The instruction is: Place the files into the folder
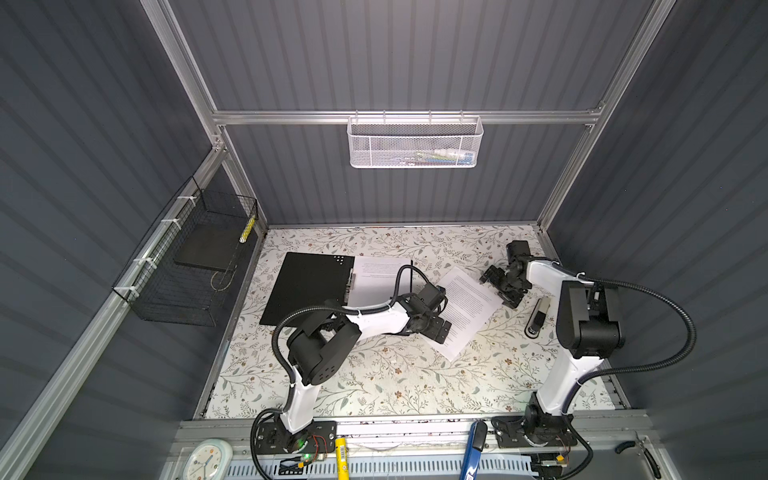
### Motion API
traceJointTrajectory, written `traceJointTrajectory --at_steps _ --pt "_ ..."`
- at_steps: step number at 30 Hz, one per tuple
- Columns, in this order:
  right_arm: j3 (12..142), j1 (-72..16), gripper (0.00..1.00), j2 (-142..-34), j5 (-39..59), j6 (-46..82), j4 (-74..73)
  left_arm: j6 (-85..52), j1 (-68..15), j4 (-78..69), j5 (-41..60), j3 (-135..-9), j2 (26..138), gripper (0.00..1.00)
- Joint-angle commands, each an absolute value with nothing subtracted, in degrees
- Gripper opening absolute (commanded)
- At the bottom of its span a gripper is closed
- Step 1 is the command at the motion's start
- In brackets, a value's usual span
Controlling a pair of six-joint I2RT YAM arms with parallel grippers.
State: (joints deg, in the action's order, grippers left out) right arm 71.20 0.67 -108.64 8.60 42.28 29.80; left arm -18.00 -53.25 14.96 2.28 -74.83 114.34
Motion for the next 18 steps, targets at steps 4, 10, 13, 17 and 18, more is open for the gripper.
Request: traceJointTrajectory --at_steps 4,10,13,17,18 --pt "72.00 -0.60 0.99 -110.81 9.63 45.94 31.34 -17.32 -52.87 22.00 5.45 -72.74 115.73 0.96" --pt "71.59 -2.00 0.99 -110.88 11.06 46.31 30.88 -17.16 -52.58 21.97 6.37 -73.73 116.59 0.96" --pt "70.68 -2.52 0.99 -109.98 12.23 46.32 29.68 -16.96 -52.62 22.10 6.94 -74.52 117.16 0.96" --pt "69.32 -3.01 0.99 -110.35 16.45 46.35 27.80 -16.77 -52.62 22.14 7.34 -75.06 117.59 0.95" --pt "68.88 -3.45 0.99 -110.15 17.47 46.07 27.08 -16.75 -52.57 22.18 7.46 -75.21 117.74 0.95"
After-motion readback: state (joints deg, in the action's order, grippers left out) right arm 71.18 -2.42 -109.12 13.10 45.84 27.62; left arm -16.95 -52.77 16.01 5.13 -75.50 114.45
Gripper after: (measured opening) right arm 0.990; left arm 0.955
